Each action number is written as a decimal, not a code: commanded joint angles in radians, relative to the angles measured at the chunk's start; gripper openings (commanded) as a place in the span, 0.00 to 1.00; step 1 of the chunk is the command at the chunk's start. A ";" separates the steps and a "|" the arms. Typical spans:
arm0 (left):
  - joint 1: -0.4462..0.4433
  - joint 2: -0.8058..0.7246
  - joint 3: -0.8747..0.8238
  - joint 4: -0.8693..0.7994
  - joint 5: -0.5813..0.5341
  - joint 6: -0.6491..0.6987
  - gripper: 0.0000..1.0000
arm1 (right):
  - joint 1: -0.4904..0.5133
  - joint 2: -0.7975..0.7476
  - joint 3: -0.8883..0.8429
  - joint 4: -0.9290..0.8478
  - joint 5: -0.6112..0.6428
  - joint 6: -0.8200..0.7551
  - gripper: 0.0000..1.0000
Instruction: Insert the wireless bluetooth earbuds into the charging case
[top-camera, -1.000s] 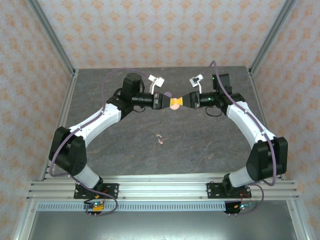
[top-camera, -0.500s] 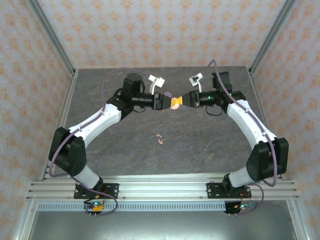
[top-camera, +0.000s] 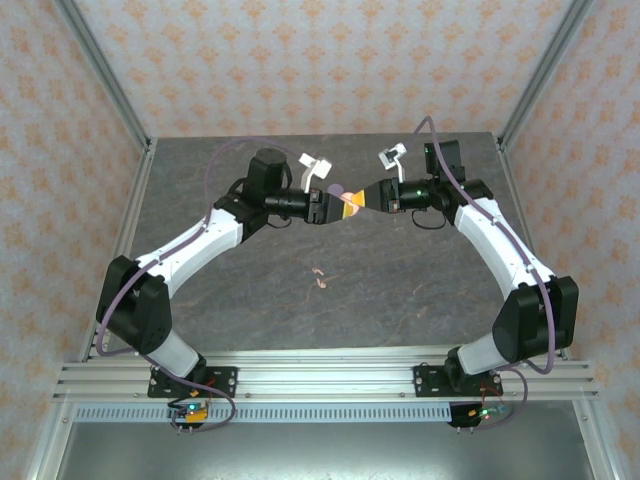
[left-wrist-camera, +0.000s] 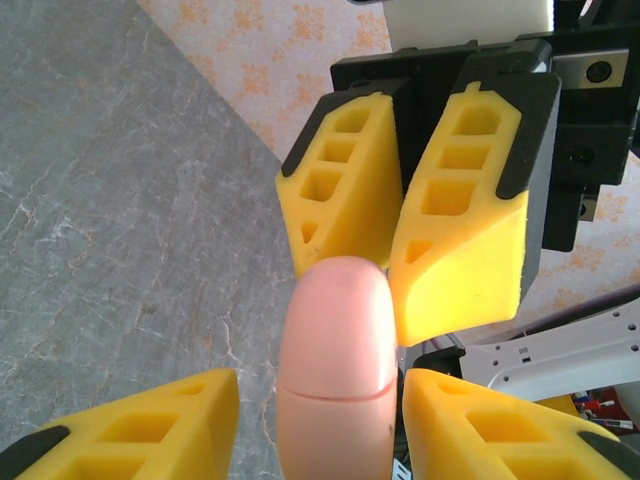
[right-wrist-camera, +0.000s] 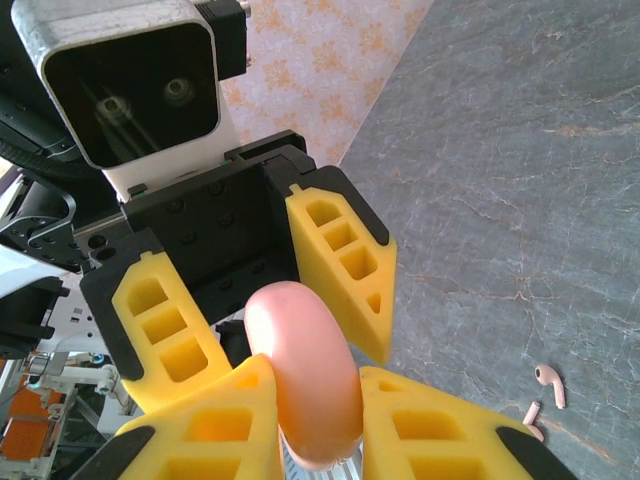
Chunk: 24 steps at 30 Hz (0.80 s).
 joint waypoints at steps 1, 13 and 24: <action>-0.017 -0.012 0.005 0.002 0.001 0.008 0.47 | 0.009 -0.001 0.022 -0.002 -0.018 -0.020 0.21; -0.020 -0.010 0.030 -0.039 -0.005 0.032 0.18 | 0.008 -0.003 0.028 -0.044 -0.004 -0.046 0.24; -0.032 -0.048 0.015 -0.092 -0.086 0.134 0.15 | 0.008 -0.071 0.034 -0.159 0.186 -0.061 0.51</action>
